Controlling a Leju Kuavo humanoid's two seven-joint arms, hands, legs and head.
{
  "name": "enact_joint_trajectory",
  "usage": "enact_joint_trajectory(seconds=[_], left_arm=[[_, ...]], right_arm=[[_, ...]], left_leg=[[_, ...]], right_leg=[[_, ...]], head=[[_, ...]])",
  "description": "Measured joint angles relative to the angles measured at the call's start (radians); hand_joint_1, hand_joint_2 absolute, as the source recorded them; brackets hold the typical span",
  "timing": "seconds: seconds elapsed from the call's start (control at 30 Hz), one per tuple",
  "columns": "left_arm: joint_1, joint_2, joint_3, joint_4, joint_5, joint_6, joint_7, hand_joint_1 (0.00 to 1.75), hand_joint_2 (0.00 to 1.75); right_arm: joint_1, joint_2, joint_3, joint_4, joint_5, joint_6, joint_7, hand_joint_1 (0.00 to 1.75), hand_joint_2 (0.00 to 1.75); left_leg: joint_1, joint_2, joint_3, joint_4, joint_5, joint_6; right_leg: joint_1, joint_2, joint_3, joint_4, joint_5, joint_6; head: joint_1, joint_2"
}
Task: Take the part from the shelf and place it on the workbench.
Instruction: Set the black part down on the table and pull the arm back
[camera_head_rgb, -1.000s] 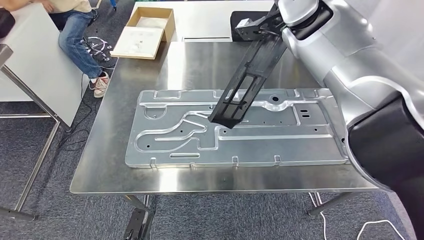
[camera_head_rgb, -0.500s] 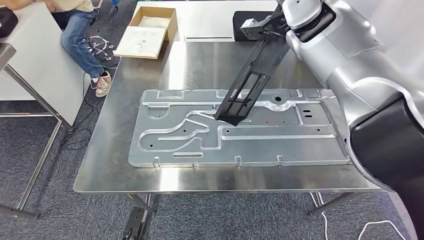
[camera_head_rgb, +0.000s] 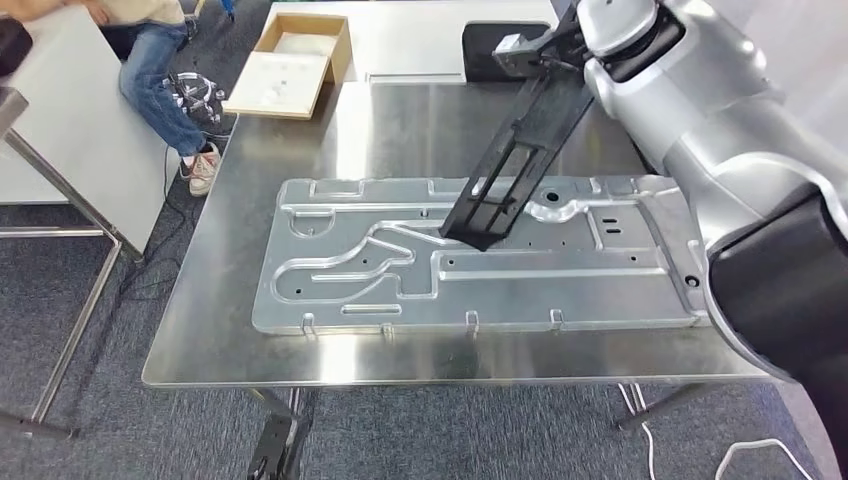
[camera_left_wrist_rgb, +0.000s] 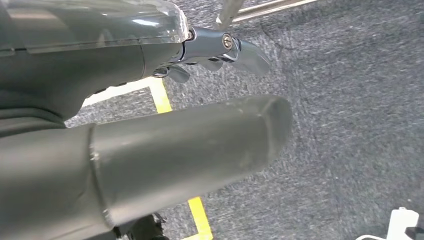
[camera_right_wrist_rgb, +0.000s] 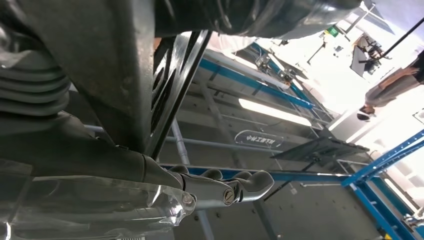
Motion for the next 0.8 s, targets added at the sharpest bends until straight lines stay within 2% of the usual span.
enact_joint_trajectory(seconds=[0.07,0.1,0.17,0.23,0.27,0.3,0.33,0.4,0.43,0.47,0.57,0.63,0.67,0.73,0.77,0.8], left_arm=[[0.001,0.000,0.000,0.000,0.000,0.000,0.000,0.00,0.00],[0.001,-0.001,0.000,0.000,0.000,0.000,0.000,0.00,0.00],[0.000,-0.001,0.000,0.000,0.000,0.000,0.000,0.00,0.00],[-0.001,-0.001,-0.001,0.000,0.000,0.000,0.000,0.00,0.00],[-0.001,-0.001,-0.001,0.000,0.000,0.000,0.000,0.00,0.00],[-0.001,-0.001,-0.001,0.000,0.000,0.000,0.000,0.00,0.00],[-0.001,-0.001,-0.001,0.000,0.000,0.000,0.000,0.00,0.00],[-0.001,-0.001,-0.001,0.000,0.000,0.000,0.000,0.00,0.00],[-0.001,-0.001,-0.001,0.000,0.000,0.000,0.000,0.00,0.00],[-0.002,-0.001,-0.001,0.000,0.000,0.000,0.000,0.00,0.00],[-0.002,-0.001,-0.001,0.000,0.000,0.000,0.000,0.00,0.00],[-0.002,-0.001,-0.001,0.000,-0.001,0.000,0.000,0.00,0.00],[-0.002,-0.001,-0.001,0.000,-0.001,0.000,0.000,0.00,0.00],[-0.002,-0.001,-0.001,0.000,-0.001,0.000,0.002,0.00,0.00],[-0.002,-0.001,-0.001,0.000,-0.001,0.000,0.002,0.00,0.00],[-0.001,-0.001,-0.001,0.000,-0.001,0.000,0.003,0.00,0.00]], right_arm=[[0.000,-0.003,-0.002,0.000,0.005,0.000,0.000,0.00,0.00],[-0.001,-0.005,-0.003,0.000,0.007,-0.001,0.000,0.00,0.00],[-0.002,-0.009,-0.006,0.000,0.009,-0.001,0.000,0.00,0.00],[-0.001,-0.010,-0.008,0.000,0.009,-0.001,0.000,0.00,0.00],[0.000,-0.011,-0.008,0.000,0.009,-0.002,0.000,0.00,0.00],[0.001,-0.012,-0.008,0.000,0.009,-0.002,0.000,0.00,0.00],[0.001,-0.012,-0.008,0.000,0.009,-0.002,0.000,0.00,0.00],[-0.001,-0.013,-0.009,0.000,0.009,-0.002,0.000,0.00,0.00],[-0.002,-0.013,-0.010,-0.001,0.009,-0.003,-0.001,0.00,0.00],[-0.002,-0.012,-0.011,-0.002,0.009,-0.004,-0.001,0.00,0.00],[-0.002,-0.011,-0.014,-0.003,0.009,-0.005,-0.002,0.00,0.00],[-0.003,-0.010,-0.016,-0.003,0.011,-0.006,-0.001,0.00,0.00],[-0.003,-0.009,-0.017,-0.003,0.014,-0.007,-0.001,0.00,0.00],[-0.001,-0.008,-0.018,-0.002,0.020,-0.008,-0.001,0.00,0.00],[0.001,-0.008,-0.019,-0.002,0.023,-0.008,-0.001,0.00,0.00],[0.003,-0.008,-0.020,-0.001,0.024,-0.008,-0.001,0.00,0.00]], left_leg=[[0.002,-0.001,0.000,-0.006,0.005,0.011],[0.004,0.000,0.001,-0.009,0.008,0.018],[0.005,0.001,0.004,-0.015,0.011,0.028],[0.005,0.002,0.005,-0.015,0.011,0.032],[0.005,0.002,0.005,-0.015,0.010,0.033],[0.005,0.001,0.006,-0.015,0.010,0.033],[0.005,0.000,0.007,-0.014,0.009,0.032],[0.003,-0.003,0.009,-0.013,0.005,0.027],[0.001,-0.004,0.009,-0.011,0.003,0.024],[0.000,-0.005,0.008,-0.010,0.002,0.020],[0.000,-0.006,0.005,-0.010,0.000,0.005],[0.002,-0.004,-0.009,0.025,-0.027,-0.004],[0.003,-0.002,-0.029,0.072,-0.055,-0.008],[0.004,-0.001,-0.087,0.206,-0.117,-0.014],[0.005,-0.001,-0.110,0.256,-0.131,-0.016],[0.005,-0.001,-0.119,0.273,-0.127,-0.017]], right_leg=[[-0.001,0.000,-0.002,0.002,-0.002,0.009],[-0.002,-0.001,-0.008,0.014,-0.012,0.014],[-0.005,-0.001,-0.046,0.098,-0.063,0.022],[-0.005,-0.001,-0.108,0.228,-0.118,0.027],[-0.006,-0.002,-0.129,0.268,-0.125,0.028],[-0.007,-0.002,-0.133,0.273,-0.114,0.029],[-0.007,-0.002,-0.118,0.237,-0.085,0.027],[-0.007,-0.003,-0.053,0.102,-0.019,0.022],[-0.005,-0.002,-0.026,0.046,0.000,0.018],[-0.002,-0.002,-0.011,0.013,0.007,0.014],[0.000,-0.002,-0.006,-0.002,0.005,0.000],[-0.003,-0.005,-0.001,-0.008,0.008,-0.012],[-0.004,-0.007,0.001,-0.011,0.008,-0.017],[-0.003,-0.008,0.002,-0.010,0.007,-0.023],[-0.003,-0.007,0.002,-0.010,0.007,-0.023],[-0.003,-0.006,0.003,-0.009,0.006,-0.024]], head=[[0.000,0.000],[0.000,0.000],[0.001,0.000],[0.001,0.000],[0.001,0.000],[0.001,0.000],[0.001,0.000],[0.001,0.000],[0.000,0.000],[0.000,0.000],[0.000,0.000],[0.000,0.000],[0.000,0.000],[0.000,0.000],[0.000,0.000],[0.000,0.000]])
